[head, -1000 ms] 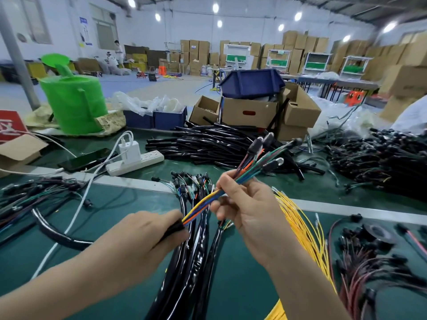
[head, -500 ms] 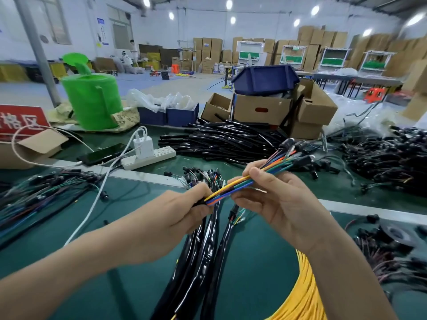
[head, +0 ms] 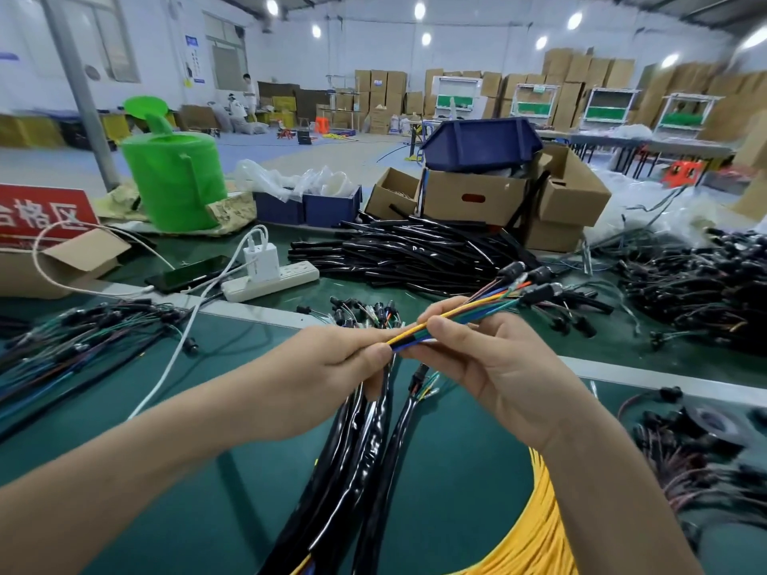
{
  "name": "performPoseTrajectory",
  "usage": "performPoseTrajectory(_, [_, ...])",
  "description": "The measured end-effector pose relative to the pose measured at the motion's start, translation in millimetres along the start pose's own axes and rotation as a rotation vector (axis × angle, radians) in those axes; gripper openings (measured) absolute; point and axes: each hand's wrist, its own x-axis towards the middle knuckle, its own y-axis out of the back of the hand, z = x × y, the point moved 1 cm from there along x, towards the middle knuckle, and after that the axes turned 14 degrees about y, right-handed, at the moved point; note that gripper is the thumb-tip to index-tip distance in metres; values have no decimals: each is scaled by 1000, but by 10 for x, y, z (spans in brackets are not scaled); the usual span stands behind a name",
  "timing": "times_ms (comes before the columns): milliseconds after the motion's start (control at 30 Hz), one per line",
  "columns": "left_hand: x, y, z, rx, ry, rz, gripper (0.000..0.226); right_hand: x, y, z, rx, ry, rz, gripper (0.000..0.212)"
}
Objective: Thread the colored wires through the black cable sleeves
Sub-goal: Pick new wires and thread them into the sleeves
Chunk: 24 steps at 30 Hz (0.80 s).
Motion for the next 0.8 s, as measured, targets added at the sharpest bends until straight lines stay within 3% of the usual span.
performPoseTrajectory(233, [53,-26,157,-52,36,-87,34,-9,88,-47,-86,6,-18,11])
performPoseTrajectory(400, [140,-116,160,-85,18,-96,33,-19,97,-27,-368,12,-83,14])
performPoseTrajectory(533, [173,-177,41,-166,8,-165,39,-29,170,-63,-205,64,-39,12])
performPoseTrajectory(633, [126,-168,-130,-96,-4,-77,50,-23,224,-88,-53,57,-10,12])
performPoseTrajectory(733, [84,-144,-174,3,-62,3,46,-10,291,-100,174,-44,60,41])
performPoseTrajectory(800, [78,-121,-162,62,-71,24,44,2,312,-79,230,-91,118,47])
